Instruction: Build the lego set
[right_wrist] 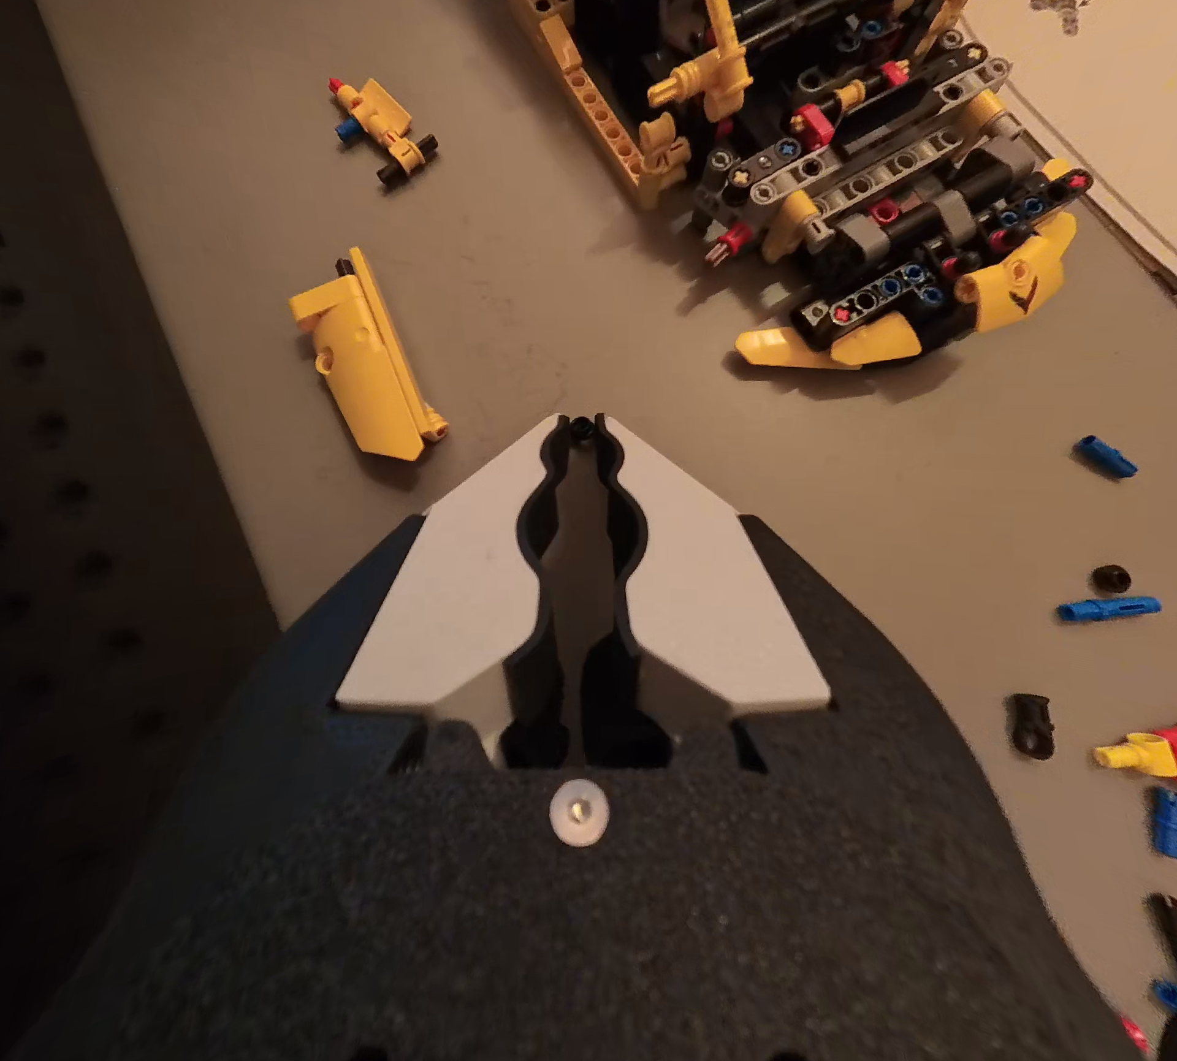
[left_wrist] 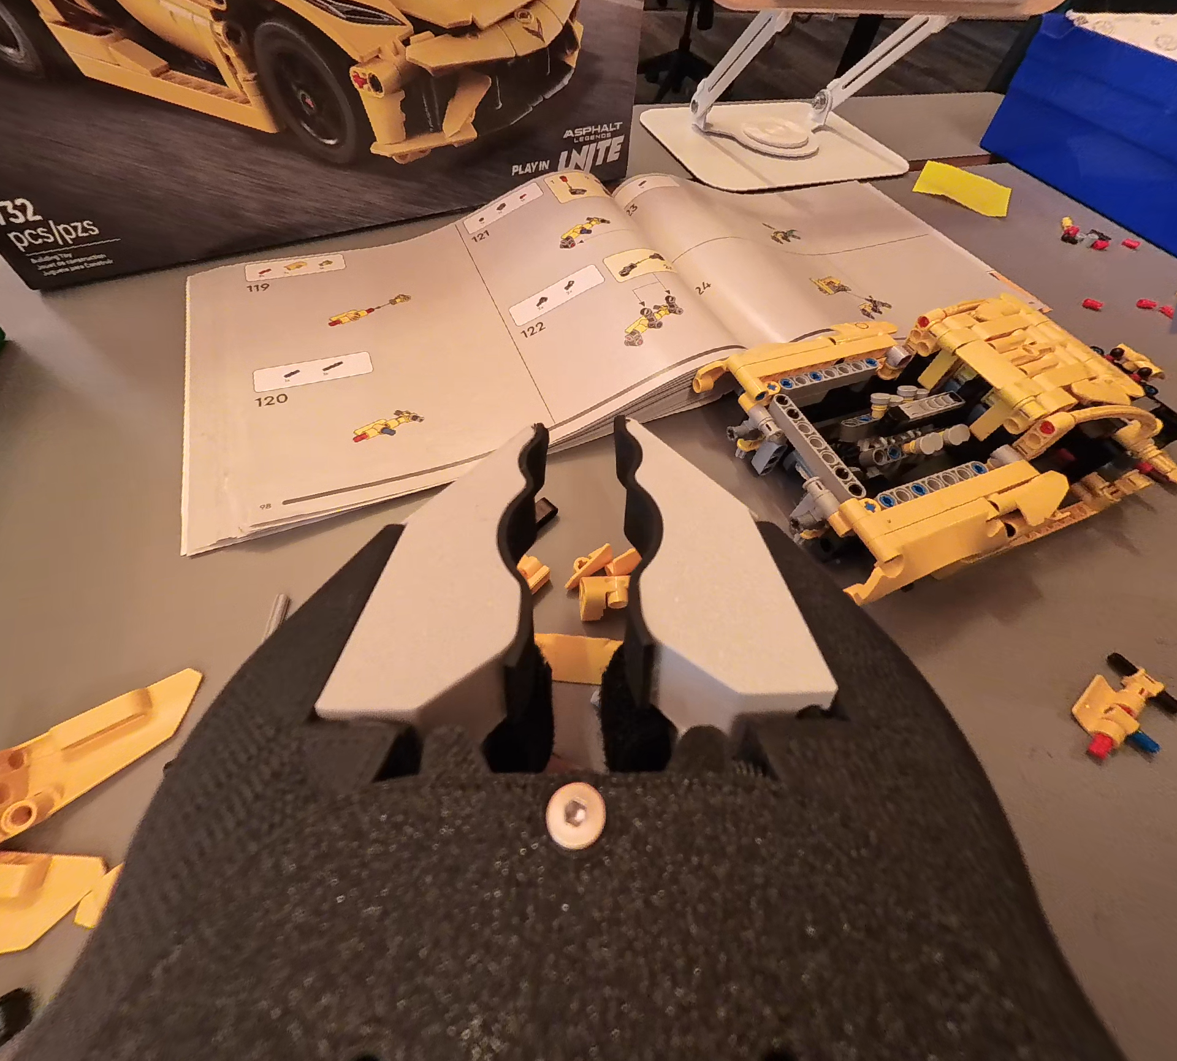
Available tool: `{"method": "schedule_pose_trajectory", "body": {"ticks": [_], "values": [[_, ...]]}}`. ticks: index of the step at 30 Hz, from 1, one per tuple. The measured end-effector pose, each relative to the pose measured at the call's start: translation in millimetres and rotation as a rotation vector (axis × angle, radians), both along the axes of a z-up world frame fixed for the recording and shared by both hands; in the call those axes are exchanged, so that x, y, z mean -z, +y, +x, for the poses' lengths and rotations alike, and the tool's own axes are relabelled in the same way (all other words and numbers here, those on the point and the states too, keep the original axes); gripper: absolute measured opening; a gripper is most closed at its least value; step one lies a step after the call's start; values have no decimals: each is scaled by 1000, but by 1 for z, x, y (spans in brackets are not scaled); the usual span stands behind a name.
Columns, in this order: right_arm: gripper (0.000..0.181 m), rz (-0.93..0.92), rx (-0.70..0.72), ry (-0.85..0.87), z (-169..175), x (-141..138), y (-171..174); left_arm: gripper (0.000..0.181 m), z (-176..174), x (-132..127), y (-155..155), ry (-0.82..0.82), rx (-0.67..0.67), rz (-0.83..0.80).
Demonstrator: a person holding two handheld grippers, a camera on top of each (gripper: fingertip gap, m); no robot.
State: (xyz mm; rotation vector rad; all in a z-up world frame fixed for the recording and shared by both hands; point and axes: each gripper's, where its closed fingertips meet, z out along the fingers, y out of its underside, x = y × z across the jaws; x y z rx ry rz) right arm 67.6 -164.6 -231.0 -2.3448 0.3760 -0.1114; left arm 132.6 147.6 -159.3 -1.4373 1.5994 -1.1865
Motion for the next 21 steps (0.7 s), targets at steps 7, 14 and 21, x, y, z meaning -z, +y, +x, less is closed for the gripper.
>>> {"method": "schedule_pose_trajectory", "body": {"ticks": [7,14,21], "values": [[16,58,13,14,3,-11,-5,21,0,0,0,2,0,-4],[22,-35,199,-84,46,-38,-88,21,1,2,-1,9,6,-7],[26,26,376,-89,73,-57,-145,21,1,3,-1,15,7,-10]]}}
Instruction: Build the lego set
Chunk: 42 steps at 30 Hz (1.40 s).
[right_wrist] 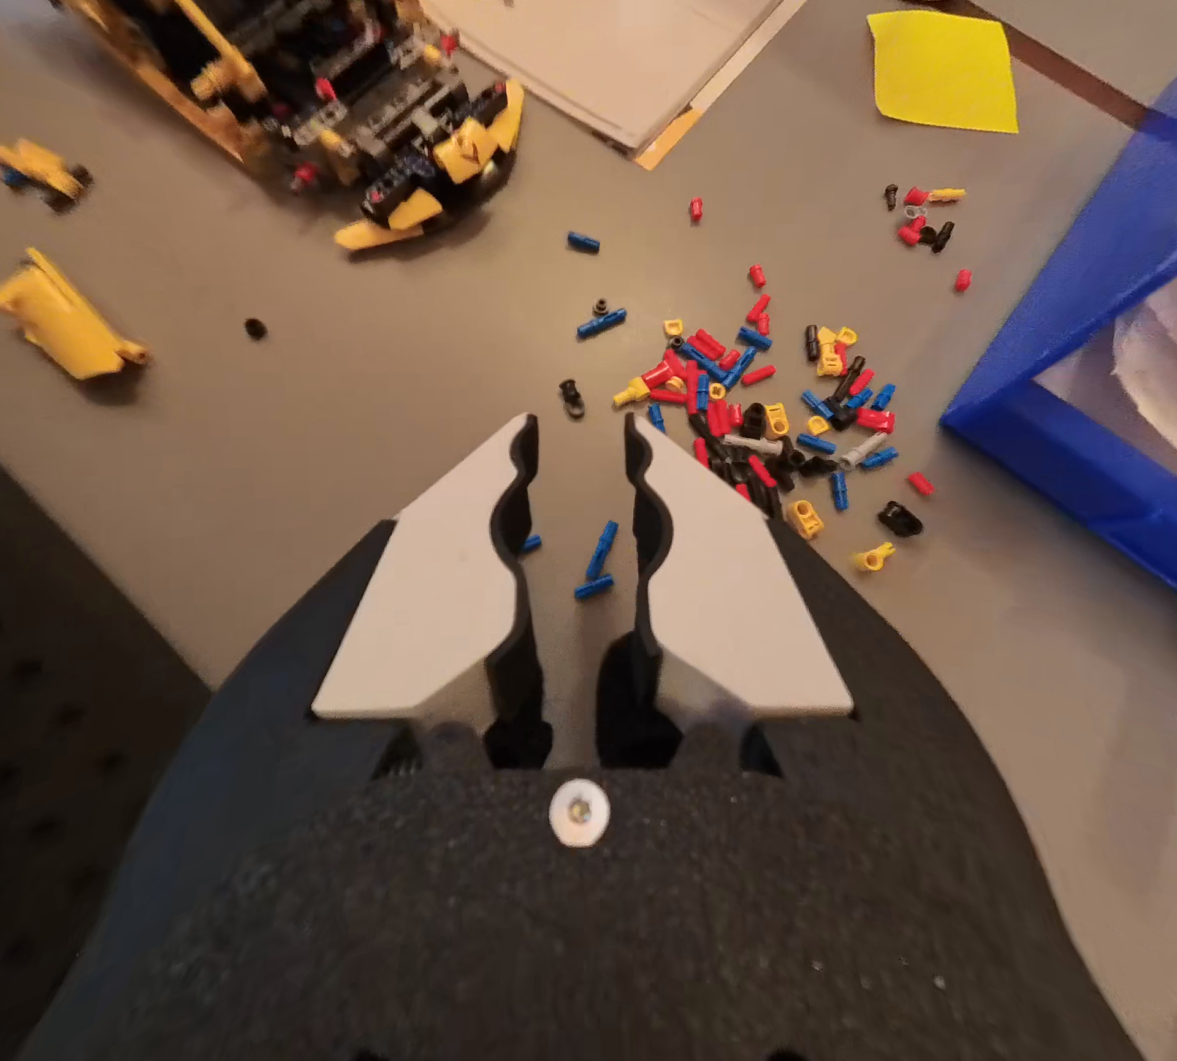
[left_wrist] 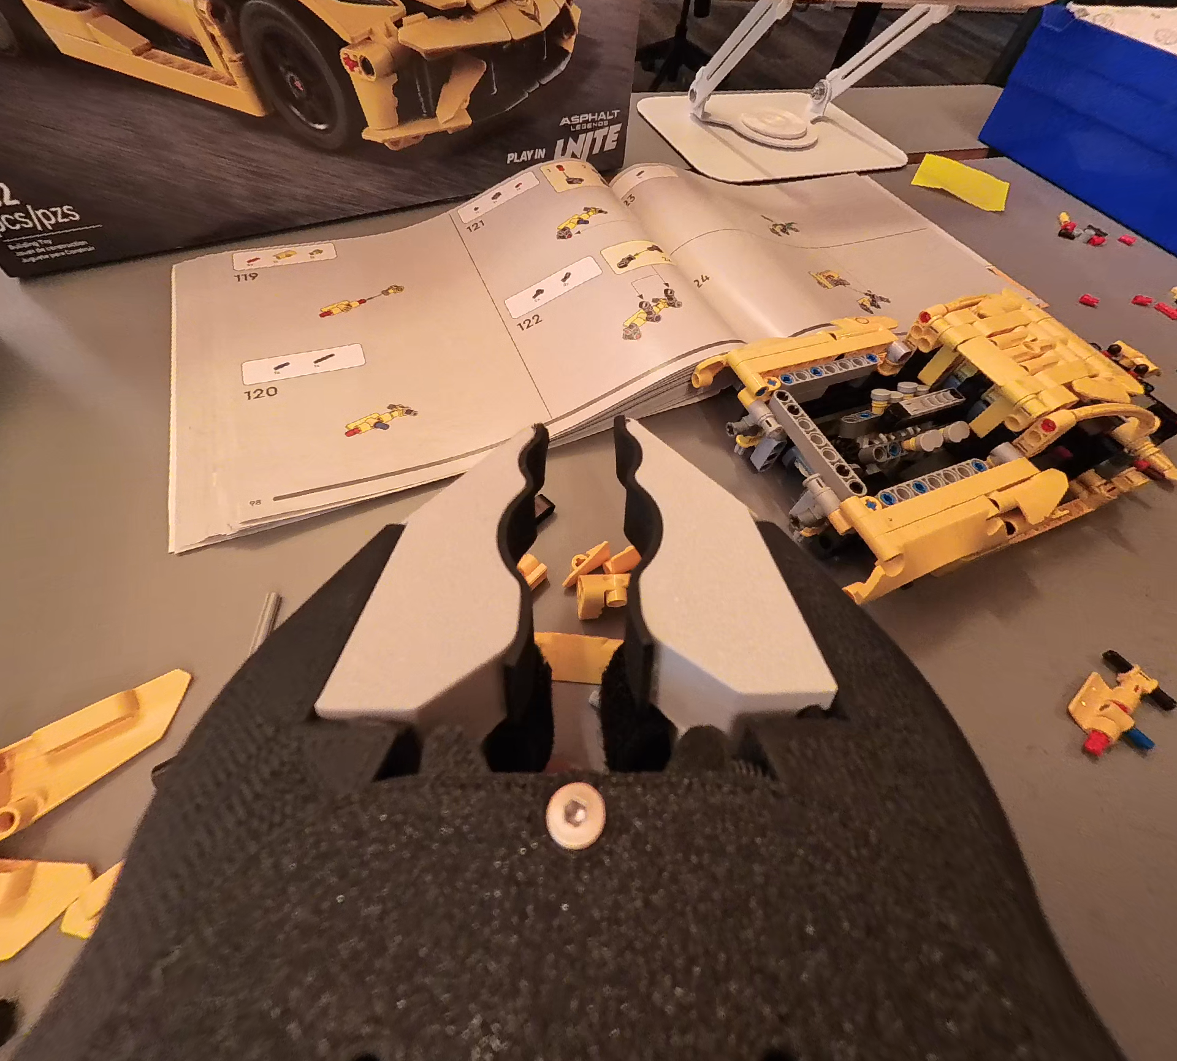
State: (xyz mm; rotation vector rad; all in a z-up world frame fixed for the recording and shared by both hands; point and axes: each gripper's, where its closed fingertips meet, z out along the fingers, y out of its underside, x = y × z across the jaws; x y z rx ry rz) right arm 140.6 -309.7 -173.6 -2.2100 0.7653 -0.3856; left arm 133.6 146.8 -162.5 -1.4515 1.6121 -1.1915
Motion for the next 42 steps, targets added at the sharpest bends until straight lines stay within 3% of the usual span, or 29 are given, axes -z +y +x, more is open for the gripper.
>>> {"method": "schedule_pose_trajectory", "body": {"ticks": [7,22,26,34,42], "values": [[27,102,93,37,16,-1,-21,21,1,2,2,5,-8,4],[30,380,55,117,19,-4,9,21,-2,2,0,18,7,-48],[28,342,230,83,37,10,-16,21,-2,4,-1,32,12,-60],[29,59,694,-106,65,30,-118,22,-3,12,-7,76,38,-72],[27,-71,755,-132,81,43,-118,22,-1,10,-4,58,26,-32]]}}
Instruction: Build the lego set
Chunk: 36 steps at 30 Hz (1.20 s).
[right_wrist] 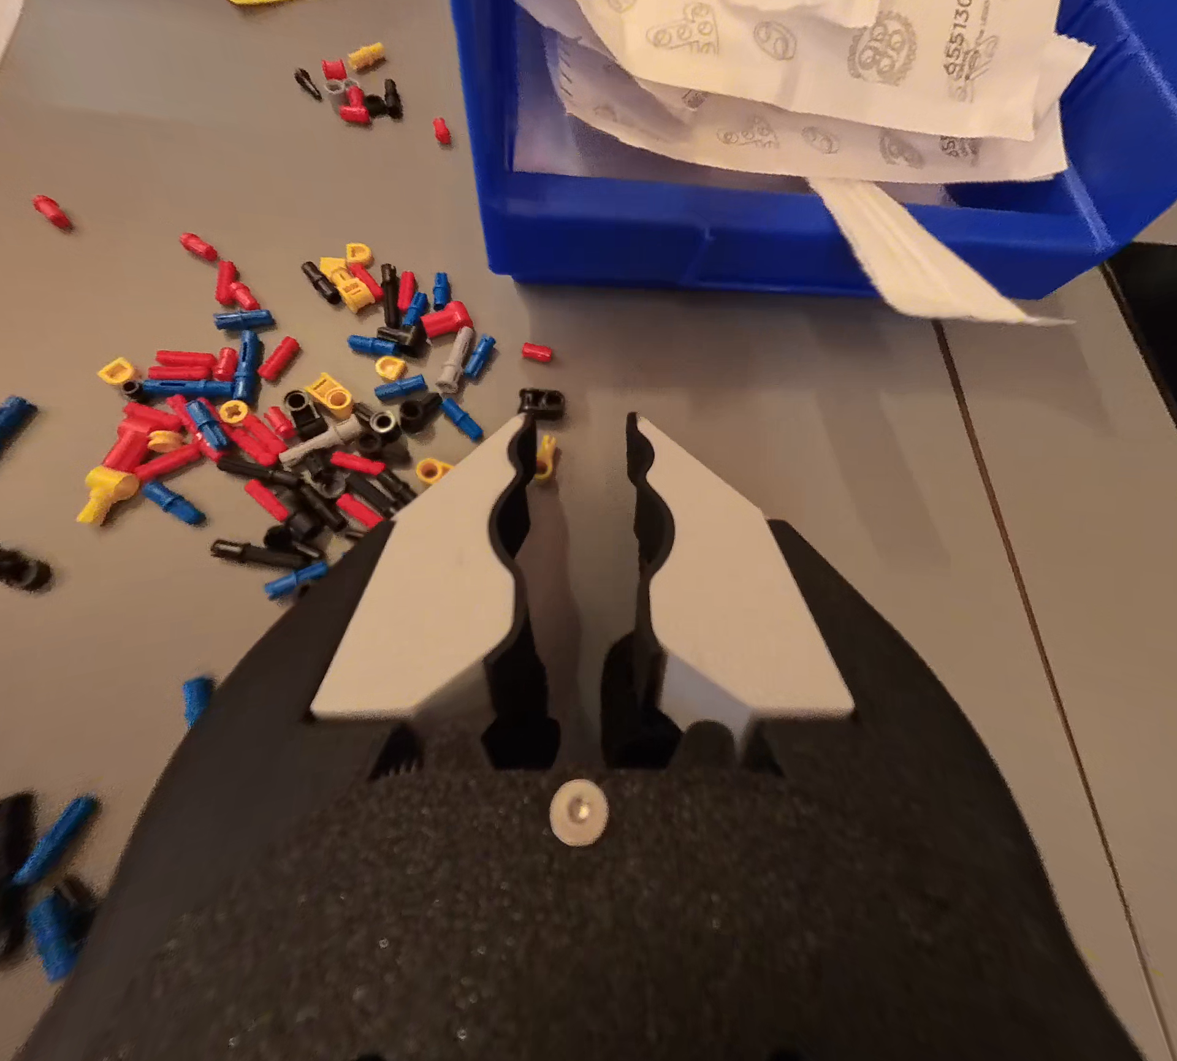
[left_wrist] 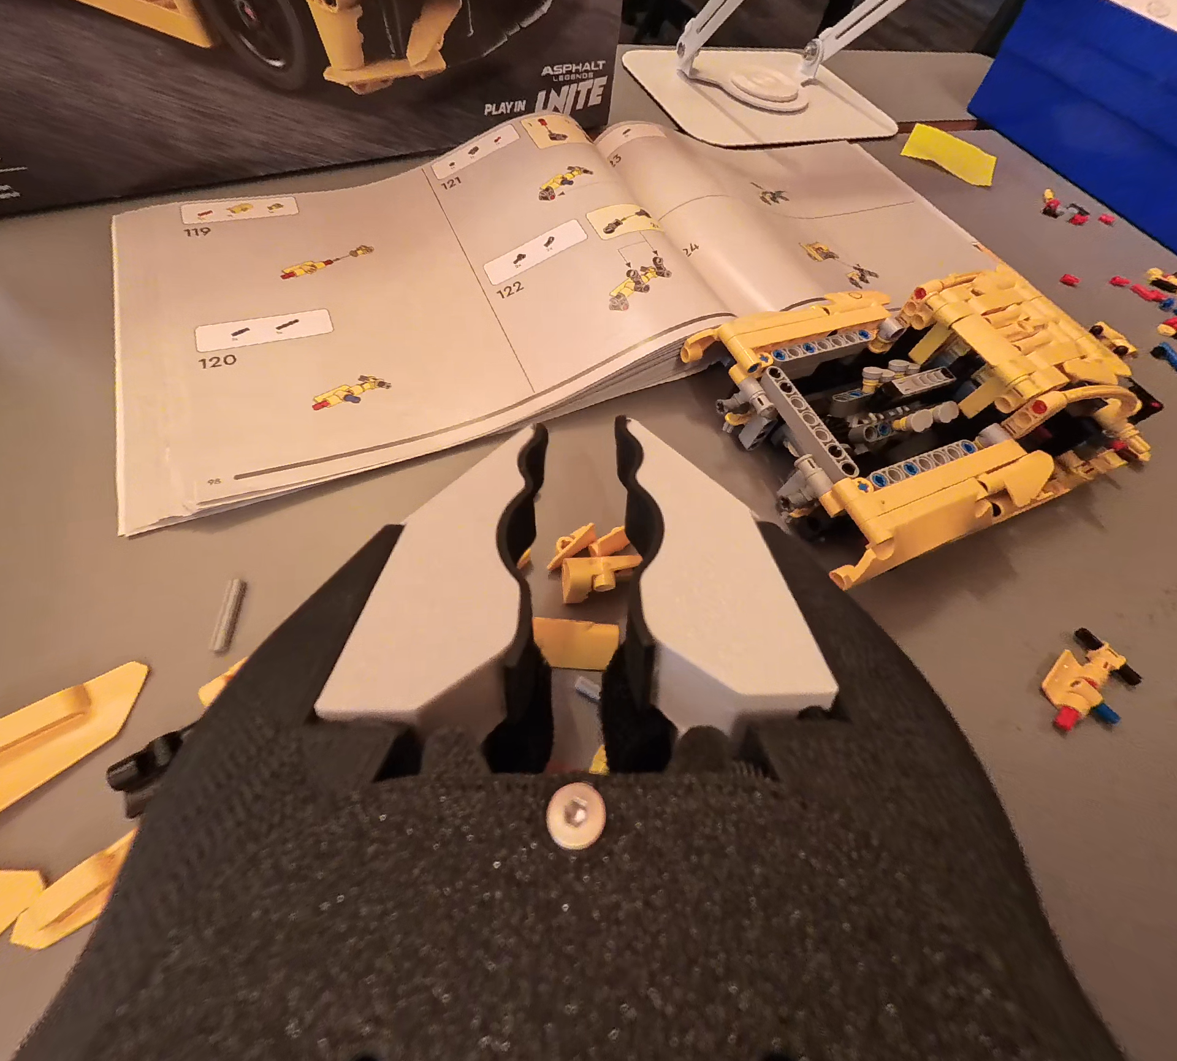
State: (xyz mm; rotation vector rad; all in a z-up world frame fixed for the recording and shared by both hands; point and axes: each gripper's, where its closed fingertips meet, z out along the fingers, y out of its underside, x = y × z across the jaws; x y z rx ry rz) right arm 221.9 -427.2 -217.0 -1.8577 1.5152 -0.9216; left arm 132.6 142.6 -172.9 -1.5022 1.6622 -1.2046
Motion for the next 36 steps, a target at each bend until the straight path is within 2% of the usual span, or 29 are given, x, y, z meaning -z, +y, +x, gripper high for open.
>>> {"method": "schedule_pose_trajectory", "body": {"ticks": [2,8,12,15,20,23,26,30,36], "values": [[9,-31,43,65,-1,6,0,22,0,-1,1,-4,-3,-1],[10,4,50,62,4,2,7,22,0,-2,0,-9,1,-5],[26,162,24,41,5,-8,15,22,0,-2,0,-9,2,-8],[28,209,29,77,7,-1,13,22,0,-2,-1,-9,4,-8],[26,195,25,109,9,10,11,22,0,-2,0,-7,3,-4],[13,139,39,120,9,13,8,21,0,-2,0,-10,0,-3],[13,158,-22,131,7,7,21,22,1,-2,0,-9,1,-3],[13,138,-112,45,4,-21,43,22,2,-1,0,-7,-5,-10],[13,202,-468,43,-30,-54,135,22,1,-2,2,-15,-30,-31]]}}
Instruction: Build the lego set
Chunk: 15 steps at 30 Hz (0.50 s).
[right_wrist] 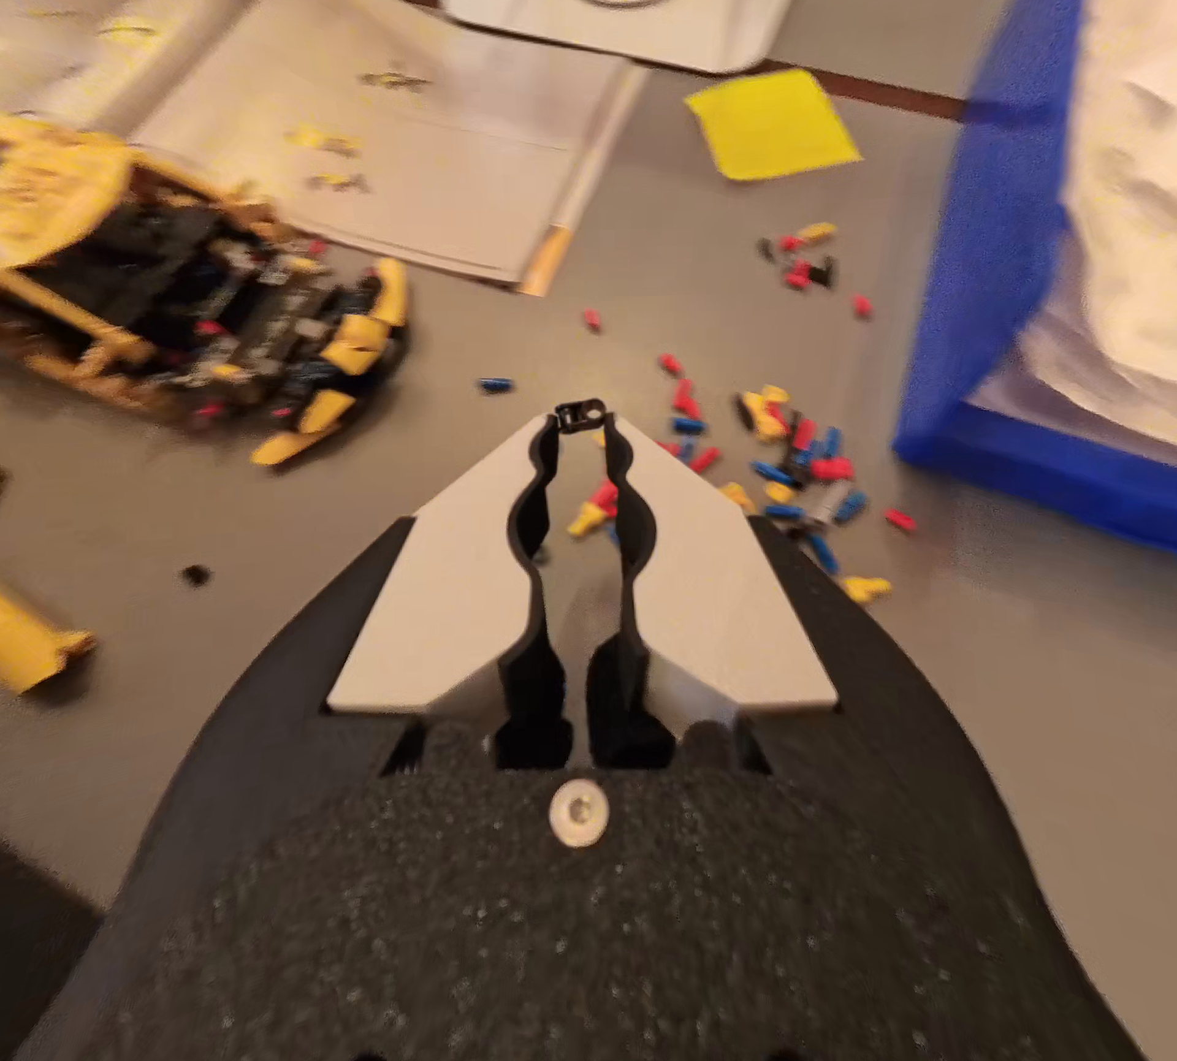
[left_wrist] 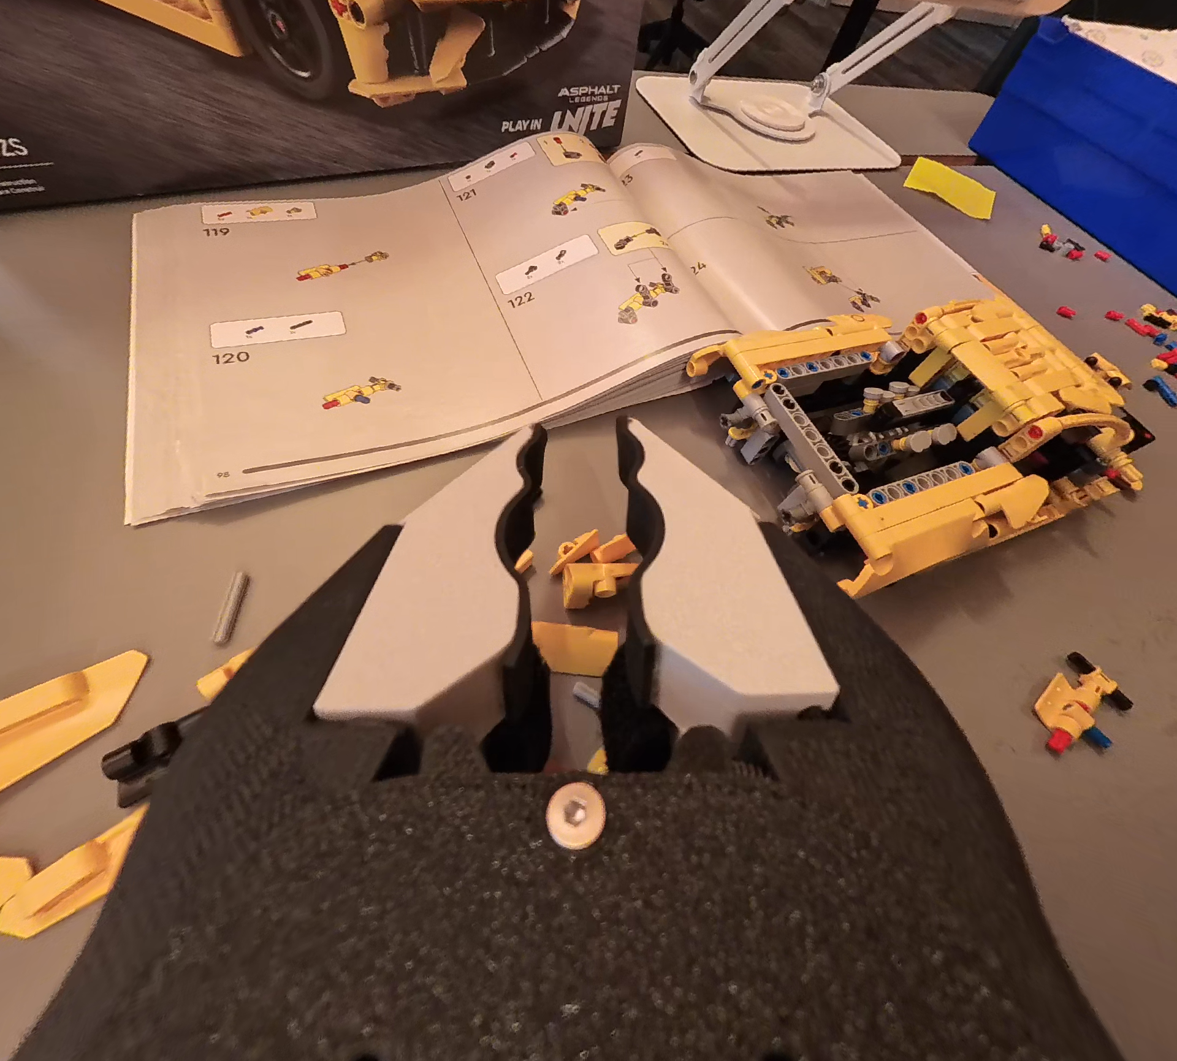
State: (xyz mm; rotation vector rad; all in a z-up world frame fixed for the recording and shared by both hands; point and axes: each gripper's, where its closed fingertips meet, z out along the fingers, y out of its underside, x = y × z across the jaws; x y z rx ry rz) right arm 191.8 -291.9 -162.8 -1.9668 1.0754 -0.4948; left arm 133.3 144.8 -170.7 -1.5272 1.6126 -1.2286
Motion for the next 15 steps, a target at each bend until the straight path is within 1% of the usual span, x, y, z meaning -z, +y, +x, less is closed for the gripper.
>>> {"method": "schedule_pose_trajectory", "body": {"ticks": [1,3,6,9,12,15], "values": [[13,4,-50,-2,-9,-3,15,23,0,2,-1,6,1,2],[13,22,-166,43,-33,0,47,25,-1,6,-4,24,9,22],[13,49,-319,150,-73,18,86,26,-2,7,-5,20,0,63],[13,0,-389,224,-101,42,103,27,-3,6,-7,9,-1,76],[13,-53,-429,271,-115,61,114,28,-3,14,-8,44,3,104],[13,-84,-461,256,-120,66,123,29,-4,13,-12,40,16,117]]}}
